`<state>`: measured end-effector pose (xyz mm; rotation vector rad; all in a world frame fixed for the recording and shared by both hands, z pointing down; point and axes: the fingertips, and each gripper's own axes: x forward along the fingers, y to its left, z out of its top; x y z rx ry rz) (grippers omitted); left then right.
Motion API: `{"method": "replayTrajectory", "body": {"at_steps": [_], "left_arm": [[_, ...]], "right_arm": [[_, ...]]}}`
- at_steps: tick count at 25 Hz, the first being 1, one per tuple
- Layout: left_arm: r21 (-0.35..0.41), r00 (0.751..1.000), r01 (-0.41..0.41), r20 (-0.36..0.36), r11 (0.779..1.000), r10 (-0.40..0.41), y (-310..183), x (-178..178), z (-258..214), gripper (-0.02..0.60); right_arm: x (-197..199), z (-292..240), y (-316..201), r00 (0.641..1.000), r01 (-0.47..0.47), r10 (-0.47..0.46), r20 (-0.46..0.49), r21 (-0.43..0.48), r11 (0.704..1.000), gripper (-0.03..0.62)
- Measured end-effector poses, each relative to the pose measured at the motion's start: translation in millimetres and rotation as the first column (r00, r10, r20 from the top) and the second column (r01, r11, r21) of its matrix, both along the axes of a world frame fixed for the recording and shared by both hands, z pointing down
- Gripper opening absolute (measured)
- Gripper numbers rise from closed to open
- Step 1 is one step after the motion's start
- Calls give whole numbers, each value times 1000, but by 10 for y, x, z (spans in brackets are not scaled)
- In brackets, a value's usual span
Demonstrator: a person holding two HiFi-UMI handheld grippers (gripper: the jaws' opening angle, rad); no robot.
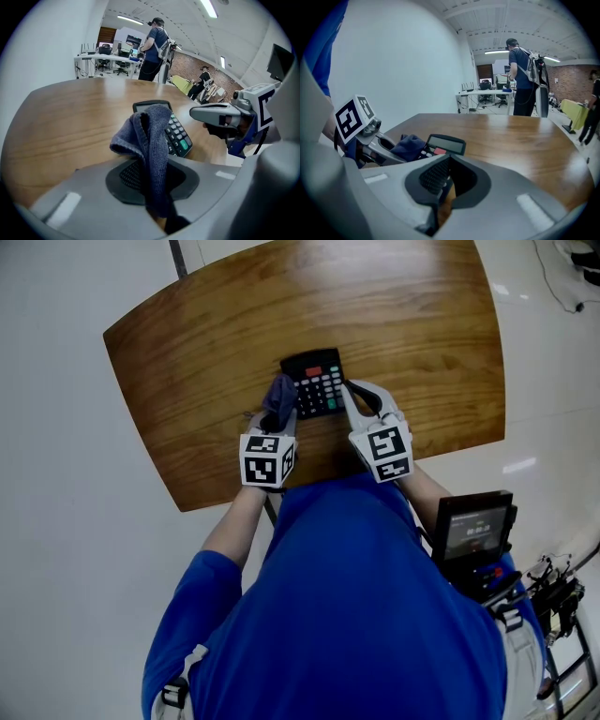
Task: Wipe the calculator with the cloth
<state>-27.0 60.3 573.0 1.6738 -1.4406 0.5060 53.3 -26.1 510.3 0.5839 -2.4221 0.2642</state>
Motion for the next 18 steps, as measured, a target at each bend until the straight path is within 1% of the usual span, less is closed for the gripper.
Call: {"method": "replayTrajectory", "body": {"at_steps": [4, 6, 7, 9, 10, 11, 12, 13, 14, 16, 18], "left_arm": [[-1, 1000, 13, 23, 1000, -13, 29, -77, -21, 63], [13, 998, 25, 52, 1000, -25, 36, -161, -76, 63], [27, 997, 26, 79, 999, -28, 34, -217, -133, 63], [57, 987, 7, 160, 998, -16, 22, -342, -302, 63], [66, 977, -15, 213, 998, 0, 22, -406, -403, 63], [67, 962, -42, 273, 997, 22, 32, -469, -504, 63], [58, 940, -75, 338, 996, 51, 53, -524, -596, 63], [42, 911, -114, 404, 993, 88, 68, -561, -673, 63], [23, 875, -162, 466, 987, 133, 60, -565, -731, 63], [-10, 794, -268, 564, 963, 227, -27, -491, -789, 63], [-38, 719, -356, 627, 934, 300, -146, -380, -772, 63]], "right_arm": [[-14, 4, 17, 1000, 1, -1, 7, -5, 1000, 0], [-31, 4, 37, 1000, 5, -5, 4, -11, 1000, 1], [-55, -5, 53, 1000, 9, -9, 5, -14, 1000, 1], [-141, -44, 106, 1000, 23, -22, 17, -22, 999, 2], [-206, -72, 149, 999, 33, -33, 28, -30, 999, 2], [-283, -102, 206, 998, 47, -45, 43, -40, 998, 0], [-366, -129, 270, 996, 62, -59, 59, -52, 997, 2], [-438, -153, 330, 995, 77, -72, 73, -63, 995, 2], [-484, -171, 371, 994, 86, -80, 81, -72, 994, 0], [-503, -189, 395, 993, 89, -83, 81, -78, 993, 1], [-478, -176, 384, 994, 84, -78, 76, -79, 993, 0]]}}
